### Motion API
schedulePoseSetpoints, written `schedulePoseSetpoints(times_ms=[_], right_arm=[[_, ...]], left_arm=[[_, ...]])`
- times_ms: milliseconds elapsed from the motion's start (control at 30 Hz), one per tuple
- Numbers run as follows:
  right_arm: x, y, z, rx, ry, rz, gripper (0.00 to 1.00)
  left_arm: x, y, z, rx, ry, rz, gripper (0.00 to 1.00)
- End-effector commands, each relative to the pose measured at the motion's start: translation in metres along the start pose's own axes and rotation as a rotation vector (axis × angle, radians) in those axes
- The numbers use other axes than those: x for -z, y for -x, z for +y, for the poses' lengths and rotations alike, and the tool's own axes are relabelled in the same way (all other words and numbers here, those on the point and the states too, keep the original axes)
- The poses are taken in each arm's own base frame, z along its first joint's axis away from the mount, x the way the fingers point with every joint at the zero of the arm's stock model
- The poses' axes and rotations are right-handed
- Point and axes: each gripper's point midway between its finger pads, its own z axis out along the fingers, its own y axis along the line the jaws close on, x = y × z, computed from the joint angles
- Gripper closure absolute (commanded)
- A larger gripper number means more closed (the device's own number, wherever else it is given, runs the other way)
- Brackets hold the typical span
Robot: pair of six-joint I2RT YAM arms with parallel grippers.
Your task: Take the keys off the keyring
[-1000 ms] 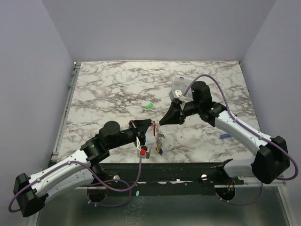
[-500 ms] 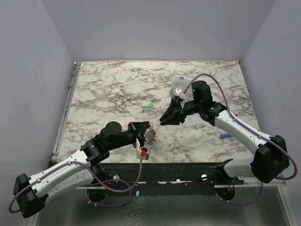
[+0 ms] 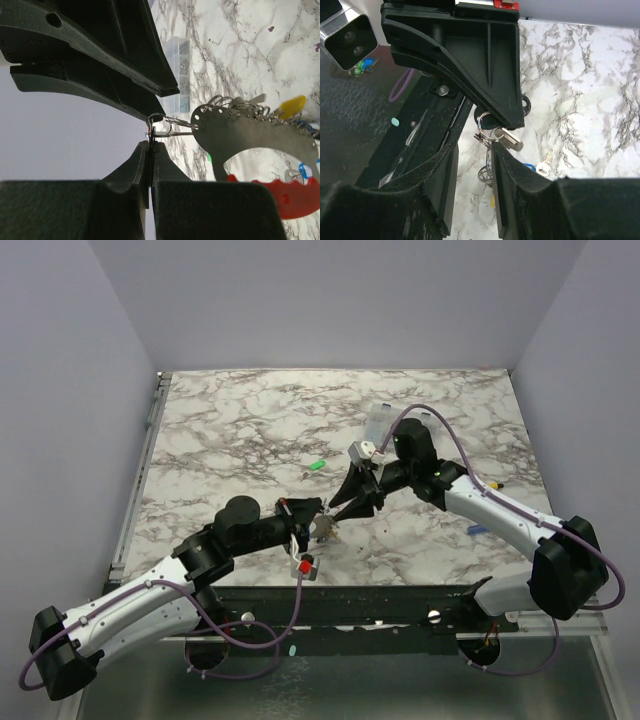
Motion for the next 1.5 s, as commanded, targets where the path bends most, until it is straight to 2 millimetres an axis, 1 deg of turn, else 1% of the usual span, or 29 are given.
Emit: schedulePoseSetpoints(times_ms=[0,167,433,533,733,833,1000,1200,1300,1400,1467], right_arm=[[-0.007,-0.005,0.004,0.047,0.031,0.001,0.59],[-0.011,-0.008,0.006,0.056,0.04,0.01,0.59],[-0.014,-0.014,0.006,0.064,0.036,0.027,0.59],[-0.014,-0.017,0.004,0.052,0.017,0.031,0.57],[-0.013,-0.022,0.007,0.029,0.012,0.031,0.59],[-0.013,-0.021,0.007,0.001,0.013,0.023,0.6],[-0.01,-0.013,0.003,0.027,0.005,0.001,0.61],[-0.009,0.001,0.003,0.052,0.018,-0.009,0.6],[-0.009,0.002,0.004,0.045,0.021,-0.005,0.6],[-0.009,0.002,0.006,0.044,0.03,-0.009,0.62],[-0.009,0.002,0.007,0.045,0.032,-0.01,0.67]], left_arm=[[0.0,0.019,0.036,-0.053,0.087,-0.08,1.0],[-0.002,0.022,0.042,-0.062,0.097,-0.093,1.0],[-0.003,0.024,0.045,-0.07,0.098,-0.102,1.0],[-0.002,0.024,0.047,-0.069,0.105,-0.101,1.0],[0.005,0.023,0.049,-0.067,0.126,-0.089,1.0],[0.007,0.024,0.05,-0.068,0.133,-0.087,1.0],[0.009,0.025,0.049,-0.078,0.13,-0.093,1.0],[0.004,0.026,0.046,-0.082,0.109,-0.106,1.0],[0.003,0.026,0.045,-0.083,0.104,-0.106,1.0],[0.002,0.025,0.044,-0.083,0.098,-0.105,1.0],[0.001,0.025,0.044,-0.086,0.095,-0.103,1.0]])
